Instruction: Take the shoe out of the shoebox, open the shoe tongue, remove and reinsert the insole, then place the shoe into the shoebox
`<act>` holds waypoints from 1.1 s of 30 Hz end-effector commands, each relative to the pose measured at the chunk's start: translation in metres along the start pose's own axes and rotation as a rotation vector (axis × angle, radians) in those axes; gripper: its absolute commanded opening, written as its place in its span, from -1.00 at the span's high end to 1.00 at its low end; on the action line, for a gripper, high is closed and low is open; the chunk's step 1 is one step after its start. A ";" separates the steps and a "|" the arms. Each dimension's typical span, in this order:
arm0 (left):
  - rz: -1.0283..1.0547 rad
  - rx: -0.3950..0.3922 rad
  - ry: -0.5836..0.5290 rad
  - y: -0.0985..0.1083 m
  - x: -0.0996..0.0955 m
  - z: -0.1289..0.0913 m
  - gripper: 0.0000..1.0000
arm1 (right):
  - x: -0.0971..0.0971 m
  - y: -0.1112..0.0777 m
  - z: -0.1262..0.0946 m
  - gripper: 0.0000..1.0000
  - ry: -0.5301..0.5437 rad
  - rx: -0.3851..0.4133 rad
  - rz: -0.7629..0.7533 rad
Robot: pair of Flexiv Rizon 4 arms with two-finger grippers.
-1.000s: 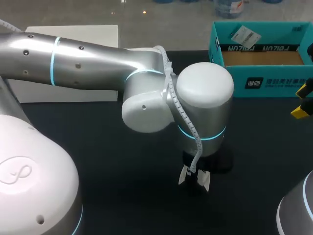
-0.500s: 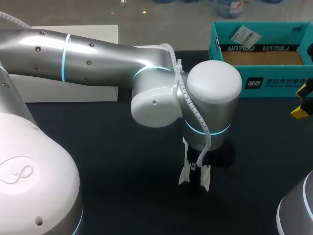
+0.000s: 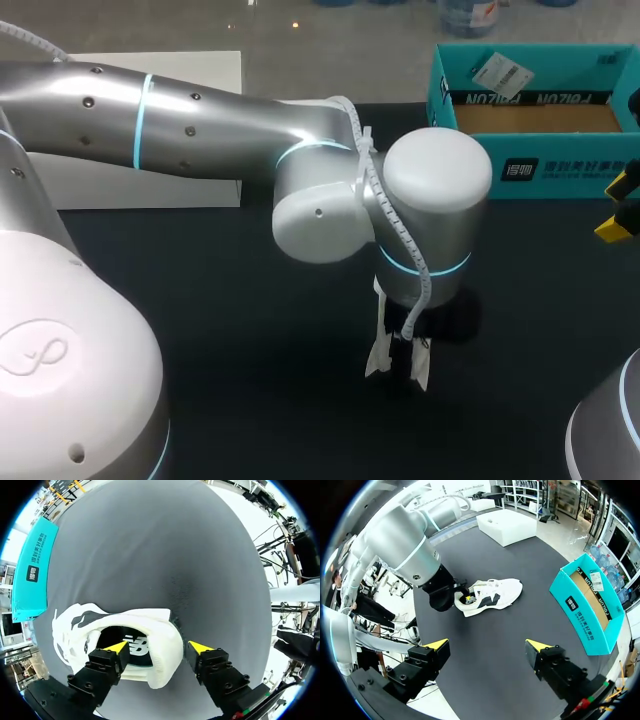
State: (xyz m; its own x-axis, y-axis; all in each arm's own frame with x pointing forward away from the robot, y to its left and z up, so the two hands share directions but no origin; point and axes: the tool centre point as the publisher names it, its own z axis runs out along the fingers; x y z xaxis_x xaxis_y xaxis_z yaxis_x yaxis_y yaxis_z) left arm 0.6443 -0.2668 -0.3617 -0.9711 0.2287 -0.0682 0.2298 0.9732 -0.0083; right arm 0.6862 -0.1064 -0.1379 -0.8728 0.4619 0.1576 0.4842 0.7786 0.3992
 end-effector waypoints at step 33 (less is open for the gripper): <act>-0.088 0.057 -0.021 0.071 0.007 -0.145 1.00 | -0.001 0.000 0.001 -1.00 0.001 0.003 0.001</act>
State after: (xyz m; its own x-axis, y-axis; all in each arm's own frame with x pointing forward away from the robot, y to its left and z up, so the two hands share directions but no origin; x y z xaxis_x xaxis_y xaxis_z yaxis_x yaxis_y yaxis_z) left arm 0.6494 -0.2225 -0.2463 -0.9873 0.1504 -0.0513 0.1518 0.9881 -0.0243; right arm 0.6862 -0.1064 -0.1379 -0.8728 0.4619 0.1576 0.4841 0.7787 0.3992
